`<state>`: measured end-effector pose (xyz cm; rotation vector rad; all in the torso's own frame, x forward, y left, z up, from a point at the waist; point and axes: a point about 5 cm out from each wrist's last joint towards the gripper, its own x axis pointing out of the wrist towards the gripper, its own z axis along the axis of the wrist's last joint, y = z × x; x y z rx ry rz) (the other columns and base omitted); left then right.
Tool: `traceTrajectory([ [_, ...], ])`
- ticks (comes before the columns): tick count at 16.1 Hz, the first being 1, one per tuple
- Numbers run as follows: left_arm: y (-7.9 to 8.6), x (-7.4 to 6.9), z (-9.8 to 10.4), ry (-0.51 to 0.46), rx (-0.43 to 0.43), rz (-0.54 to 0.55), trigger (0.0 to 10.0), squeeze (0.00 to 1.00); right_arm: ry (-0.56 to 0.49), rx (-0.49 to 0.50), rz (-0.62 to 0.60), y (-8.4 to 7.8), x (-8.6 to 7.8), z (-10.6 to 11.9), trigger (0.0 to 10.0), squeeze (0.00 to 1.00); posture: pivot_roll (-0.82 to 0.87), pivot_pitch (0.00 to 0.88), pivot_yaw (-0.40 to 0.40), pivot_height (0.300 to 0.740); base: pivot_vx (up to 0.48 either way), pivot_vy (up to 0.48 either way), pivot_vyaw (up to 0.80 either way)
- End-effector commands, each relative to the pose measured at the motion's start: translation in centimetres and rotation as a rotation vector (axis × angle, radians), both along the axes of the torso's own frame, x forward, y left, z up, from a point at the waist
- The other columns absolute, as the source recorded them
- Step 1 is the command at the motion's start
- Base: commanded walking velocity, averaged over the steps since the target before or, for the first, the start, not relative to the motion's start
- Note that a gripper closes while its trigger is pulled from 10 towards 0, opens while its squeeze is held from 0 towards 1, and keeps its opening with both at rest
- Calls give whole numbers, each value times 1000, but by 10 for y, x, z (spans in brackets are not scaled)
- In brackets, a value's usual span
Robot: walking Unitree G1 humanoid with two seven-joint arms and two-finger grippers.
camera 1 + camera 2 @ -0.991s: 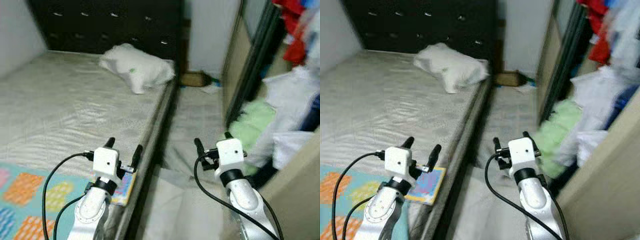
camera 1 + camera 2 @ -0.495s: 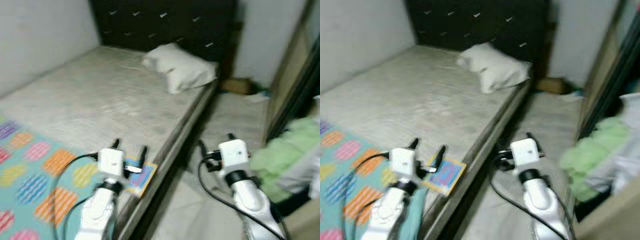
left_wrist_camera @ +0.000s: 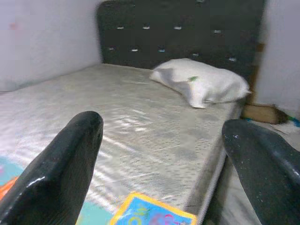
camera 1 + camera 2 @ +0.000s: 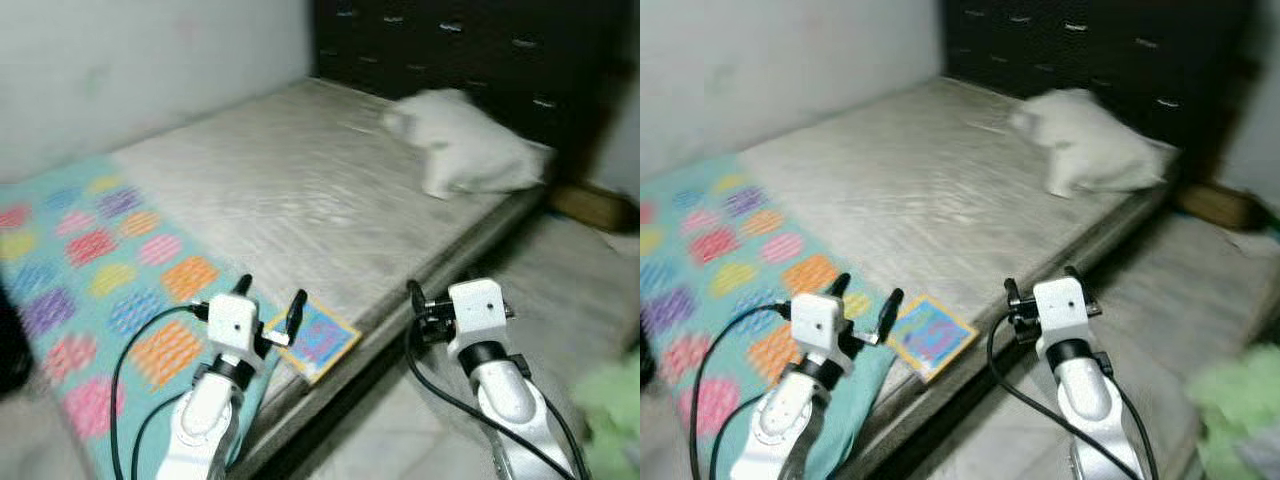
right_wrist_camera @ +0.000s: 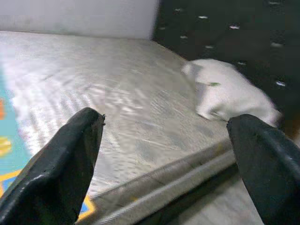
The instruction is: Clean up the room
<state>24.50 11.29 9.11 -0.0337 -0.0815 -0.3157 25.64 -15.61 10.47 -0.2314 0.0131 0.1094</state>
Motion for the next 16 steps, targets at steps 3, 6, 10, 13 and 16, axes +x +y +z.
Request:
traceTrajectory([
  [3,7,0,-1,4,17,22,10000,0,0,17,26,7,2,1,10000,0,-9,29,20,740,0,0,800],
  [6,7,1,-1,2,19,20,10000,0,-1,14,21,7,3,0,10000,0,-9,27,22,740,0,0,800],
  [10,7,2,-1,0,19,18,10000,0,-1,15,20,7,4,0,10000,0,-10,23,23,740,0,0,800],
  [13,7,3,-1,-1,23,18,10000,0,1,16,20,7,4,-1,10000,0,-6,19,24,740,0,0,800],
  [16,8,3,-1,-3,25,20,10000,0,2,20,24,9,5,-2,10000,0,2,15,25,740,0,0,800],
])
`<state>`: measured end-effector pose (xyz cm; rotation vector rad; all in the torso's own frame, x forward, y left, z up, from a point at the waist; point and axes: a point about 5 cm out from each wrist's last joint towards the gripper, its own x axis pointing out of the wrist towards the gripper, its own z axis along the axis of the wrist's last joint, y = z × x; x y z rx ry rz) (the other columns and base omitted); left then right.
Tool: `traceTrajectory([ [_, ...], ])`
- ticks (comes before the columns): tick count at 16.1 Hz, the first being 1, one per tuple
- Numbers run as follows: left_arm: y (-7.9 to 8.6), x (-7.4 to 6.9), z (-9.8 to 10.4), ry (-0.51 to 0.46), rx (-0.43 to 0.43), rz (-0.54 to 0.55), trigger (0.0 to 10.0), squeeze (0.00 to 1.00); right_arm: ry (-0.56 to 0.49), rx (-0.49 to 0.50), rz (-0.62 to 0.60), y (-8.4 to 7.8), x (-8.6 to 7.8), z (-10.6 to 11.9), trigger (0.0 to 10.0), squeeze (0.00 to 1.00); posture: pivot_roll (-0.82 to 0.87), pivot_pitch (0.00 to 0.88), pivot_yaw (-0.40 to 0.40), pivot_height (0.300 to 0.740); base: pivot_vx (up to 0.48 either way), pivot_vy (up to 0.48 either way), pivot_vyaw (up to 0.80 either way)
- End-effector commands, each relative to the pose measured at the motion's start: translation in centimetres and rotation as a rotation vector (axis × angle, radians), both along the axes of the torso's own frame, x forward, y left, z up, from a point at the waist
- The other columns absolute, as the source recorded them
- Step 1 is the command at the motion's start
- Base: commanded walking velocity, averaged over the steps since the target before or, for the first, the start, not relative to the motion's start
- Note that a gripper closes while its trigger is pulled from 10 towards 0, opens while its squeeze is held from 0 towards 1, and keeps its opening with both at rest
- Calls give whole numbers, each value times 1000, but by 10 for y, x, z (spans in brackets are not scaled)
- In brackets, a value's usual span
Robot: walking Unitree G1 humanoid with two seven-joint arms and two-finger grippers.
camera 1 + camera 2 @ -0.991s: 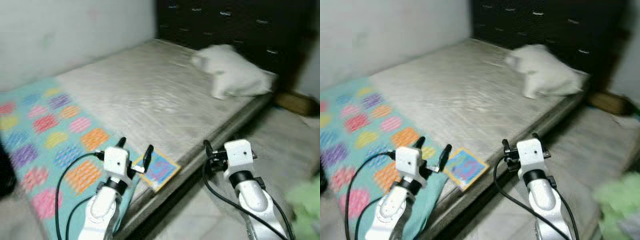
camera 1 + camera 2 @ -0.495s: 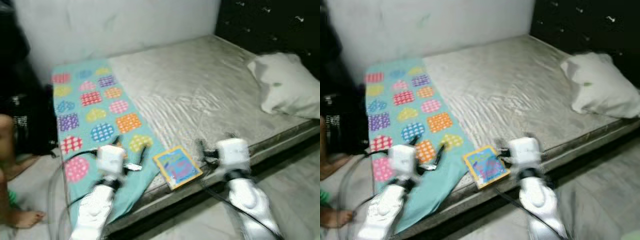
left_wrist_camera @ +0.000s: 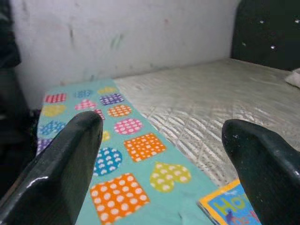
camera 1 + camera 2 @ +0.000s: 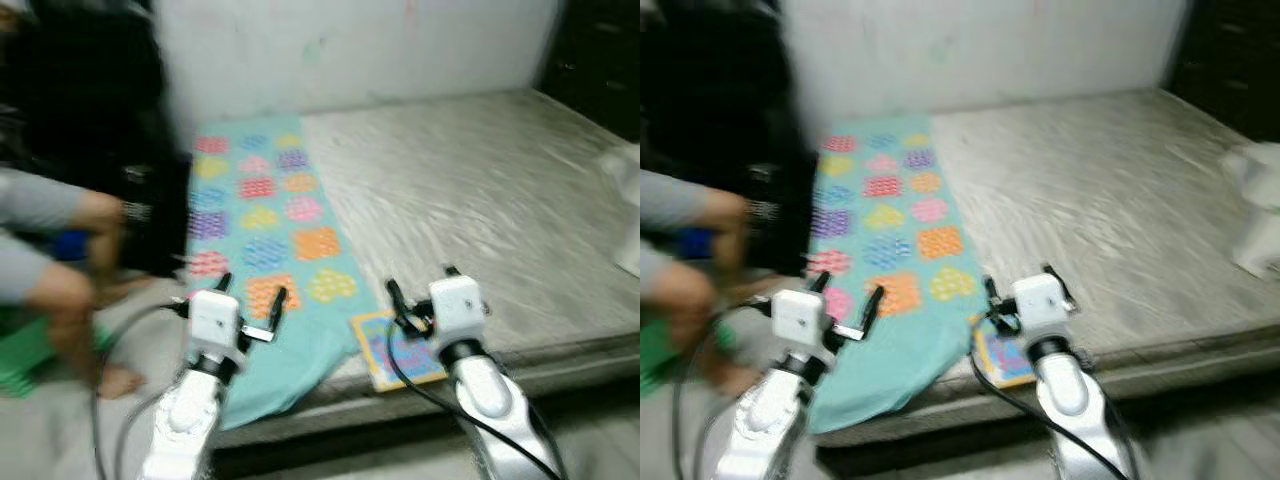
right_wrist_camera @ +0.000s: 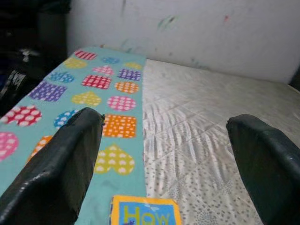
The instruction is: Clean up the room
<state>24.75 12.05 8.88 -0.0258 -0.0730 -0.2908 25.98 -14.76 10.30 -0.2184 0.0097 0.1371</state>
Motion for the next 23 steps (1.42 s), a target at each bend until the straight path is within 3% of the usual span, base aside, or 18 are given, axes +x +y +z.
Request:
traceTrajectory([
  [1,1,0,2,-11,18,-4,10000,0,2,8,-3,1,1,0,10000,0,4,15,27,740,0,0,800],
  [7,5,1,3,-9,22,2,10000,0,-9,29,1,5,3,-2,10000,0,17,16,55,740,0,0,767],
  [11,15,4,4,24,12,26,10000,0,-61,-10,176,31,7,6,10000,0,-7,67,126,740,0,0,0],
  [17,17,18,11,19,10,25,10000,0,-60,20,220,46,12,1,10000,0,5,74,143,740,0,0,0],
  [20,21,21,18,-12,7,58,10000,0,-103,59,152,42,25,11,10000,0,33,78,91,740,0,0,0],
  [23,33,20,22,-41,-24,184,10000,0,-103,60,84,26,44,17,10000,0,57,92,5,740,0,0,0],
])
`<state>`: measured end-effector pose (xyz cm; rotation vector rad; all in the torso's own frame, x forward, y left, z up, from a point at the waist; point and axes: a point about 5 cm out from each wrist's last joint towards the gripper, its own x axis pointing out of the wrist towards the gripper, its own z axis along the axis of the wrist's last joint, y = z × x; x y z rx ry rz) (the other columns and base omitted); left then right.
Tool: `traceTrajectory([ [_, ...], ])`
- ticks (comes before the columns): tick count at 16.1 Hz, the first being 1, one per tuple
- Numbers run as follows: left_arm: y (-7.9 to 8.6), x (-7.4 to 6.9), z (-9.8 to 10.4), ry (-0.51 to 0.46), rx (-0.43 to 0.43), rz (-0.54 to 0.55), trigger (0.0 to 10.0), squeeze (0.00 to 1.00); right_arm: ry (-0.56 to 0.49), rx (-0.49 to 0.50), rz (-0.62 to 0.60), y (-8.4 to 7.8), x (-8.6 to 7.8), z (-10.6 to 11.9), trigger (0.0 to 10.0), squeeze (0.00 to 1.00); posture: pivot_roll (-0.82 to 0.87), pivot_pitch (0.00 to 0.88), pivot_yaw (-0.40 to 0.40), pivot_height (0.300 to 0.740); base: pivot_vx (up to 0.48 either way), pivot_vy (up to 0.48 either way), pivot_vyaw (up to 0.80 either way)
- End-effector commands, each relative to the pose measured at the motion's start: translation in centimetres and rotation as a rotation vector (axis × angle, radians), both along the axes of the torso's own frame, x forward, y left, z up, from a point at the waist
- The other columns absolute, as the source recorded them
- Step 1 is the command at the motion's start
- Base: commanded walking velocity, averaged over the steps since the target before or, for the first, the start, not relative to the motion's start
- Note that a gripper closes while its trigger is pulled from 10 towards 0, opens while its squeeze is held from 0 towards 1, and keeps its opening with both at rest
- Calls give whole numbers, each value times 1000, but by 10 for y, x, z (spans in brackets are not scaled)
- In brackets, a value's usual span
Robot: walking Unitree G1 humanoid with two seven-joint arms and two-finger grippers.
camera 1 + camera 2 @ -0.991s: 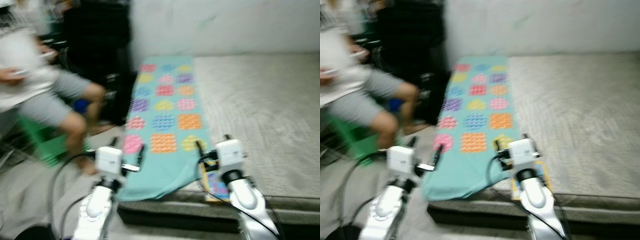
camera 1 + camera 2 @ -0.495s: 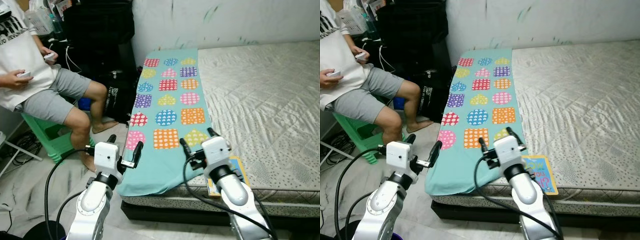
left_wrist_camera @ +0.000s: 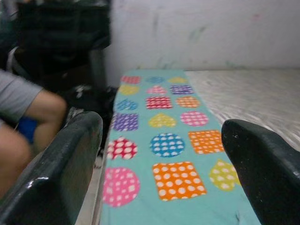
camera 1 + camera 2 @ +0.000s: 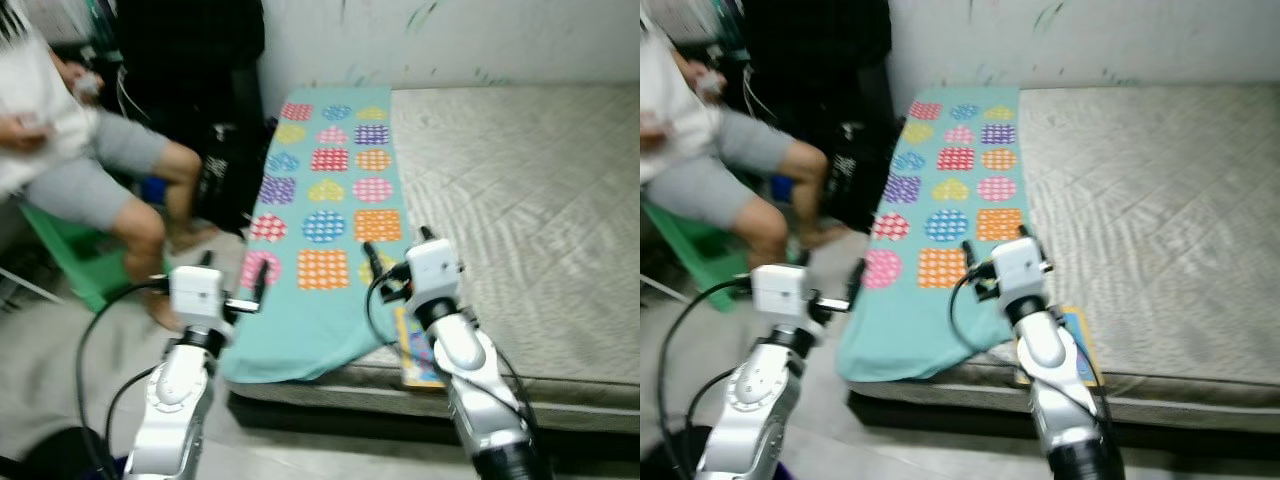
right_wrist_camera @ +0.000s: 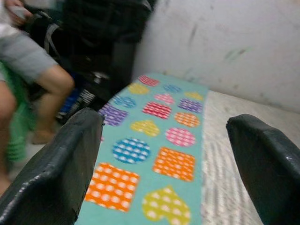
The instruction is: Clean up the room
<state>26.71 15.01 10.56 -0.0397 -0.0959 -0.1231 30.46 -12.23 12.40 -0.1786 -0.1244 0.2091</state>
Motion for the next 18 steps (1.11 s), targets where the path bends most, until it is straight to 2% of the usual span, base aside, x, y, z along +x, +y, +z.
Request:
traceTrajectory([
  [1,4,-2,5,-26,-10,40,10000,0,30,11,-6,-2,2,-5,10000,0,61,94,-21,740,0,0,0],
  [2,3,-6,0,-23,-29,80,10000,0,39,-28,37,-2,6,-7,10000,0,65,94,-56,740,0,0,0],
  [5,0,-9,-3,-27,-40,106,10000,0,43,-53,107,4,10,-9,10000,0,82,73,-96,740,0,0,0],
  [8,2,-6,-4,-27,-36,114,10000,0,31,-38,91,5,13,-6,10000,0,78,55,-79,740,0,0,0],
  [12,-12,-4,-8,-9,-35,33,10000,0,50,-40,81,3,5,-19,10000,0,62,39,-36,740,0,0,0],
  [15,-14,-2,-9,-2,-34,18,10000,0,56,-26,53,0,6,-21,10000,0,56,43,-15,740,0,0,0],
  [18,1,-15,-12,16,-24,13,10000,0,50,-15,30,-15,-4,-20,10000,0,56,53,-7,740,0,0,0],
])
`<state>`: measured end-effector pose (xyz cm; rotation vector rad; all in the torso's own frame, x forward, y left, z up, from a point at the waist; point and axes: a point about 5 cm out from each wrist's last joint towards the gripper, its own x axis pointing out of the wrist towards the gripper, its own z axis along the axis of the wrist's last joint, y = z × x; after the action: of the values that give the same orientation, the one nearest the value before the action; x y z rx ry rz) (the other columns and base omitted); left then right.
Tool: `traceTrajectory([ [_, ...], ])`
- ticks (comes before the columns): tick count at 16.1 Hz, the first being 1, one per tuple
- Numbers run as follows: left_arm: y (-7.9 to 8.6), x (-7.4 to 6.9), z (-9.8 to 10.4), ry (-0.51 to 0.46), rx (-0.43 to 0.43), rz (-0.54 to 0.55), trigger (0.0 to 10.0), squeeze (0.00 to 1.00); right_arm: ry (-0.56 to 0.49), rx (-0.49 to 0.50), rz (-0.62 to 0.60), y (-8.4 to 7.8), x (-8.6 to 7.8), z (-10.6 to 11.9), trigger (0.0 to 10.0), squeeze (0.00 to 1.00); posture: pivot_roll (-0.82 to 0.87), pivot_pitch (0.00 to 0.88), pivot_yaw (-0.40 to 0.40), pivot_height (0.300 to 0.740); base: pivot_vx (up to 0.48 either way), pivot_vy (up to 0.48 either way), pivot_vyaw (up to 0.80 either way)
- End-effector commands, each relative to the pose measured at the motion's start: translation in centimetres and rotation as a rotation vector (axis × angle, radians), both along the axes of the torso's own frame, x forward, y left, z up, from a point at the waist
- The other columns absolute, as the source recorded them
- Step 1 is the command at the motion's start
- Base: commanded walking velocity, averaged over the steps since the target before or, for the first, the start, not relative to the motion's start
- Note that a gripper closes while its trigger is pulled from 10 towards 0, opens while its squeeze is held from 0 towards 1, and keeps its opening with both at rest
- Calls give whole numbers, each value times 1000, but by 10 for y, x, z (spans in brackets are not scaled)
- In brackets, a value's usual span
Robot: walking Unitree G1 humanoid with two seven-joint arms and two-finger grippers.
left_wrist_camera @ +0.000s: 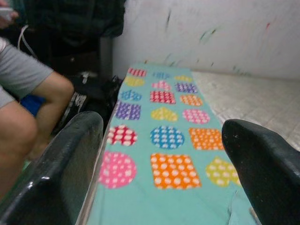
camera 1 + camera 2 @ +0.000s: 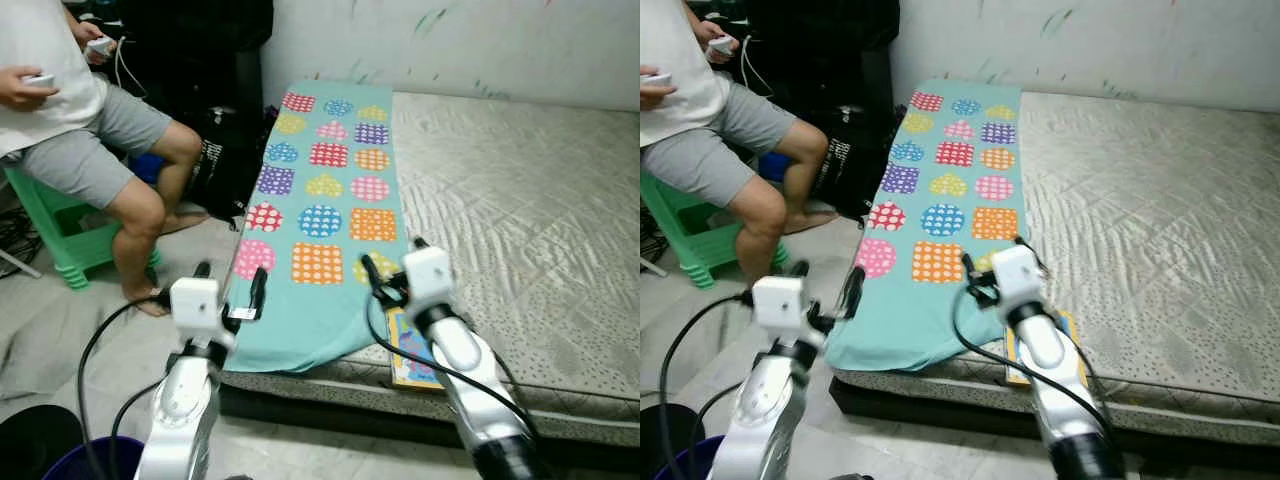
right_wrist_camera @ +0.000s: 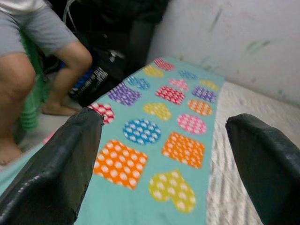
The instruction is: Clean up the room
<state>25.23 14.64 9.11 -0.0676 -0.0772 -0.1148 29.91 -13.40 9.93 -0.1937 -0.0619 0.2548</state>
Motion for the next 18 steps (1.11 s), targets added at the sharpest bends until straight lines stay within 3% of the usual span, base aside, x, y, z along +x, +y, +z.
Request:
traceTrajectory([
  [1,16,-12,-1,14,4,28,10000,0,-16,10,-17,-14,-8,6,10000,0,56,54,-7,740,0,0,0],
  [2,20,-18,-2,21,6,37,10000,0,-14,4,-21,-20,-15,6,10000,0,56,56,-7,740,0,0,0],
  [3,27,-33,-6,41,19,52,10000,0,1,-11,-37,-34,-31,4,10000,0,56,60,-10,740,0,0,0],
  [6,36,-46,-14,71,38,75,10000,0,27,-23,-46,-41,-45,-2,10000,0,50,62,-9,740,0,0,0],
  [11,24,-34,-5,45,11,24,10000,0,25,-15,-11,-24,-42,4,10000,0,45,53,-5,740,0,0,85],
  [18,19,-30,-2,31,-4,-10,10000,0,40,-19,-1,-22,-43,2,10000,0,40,53,-5,740,0,0,489],
])
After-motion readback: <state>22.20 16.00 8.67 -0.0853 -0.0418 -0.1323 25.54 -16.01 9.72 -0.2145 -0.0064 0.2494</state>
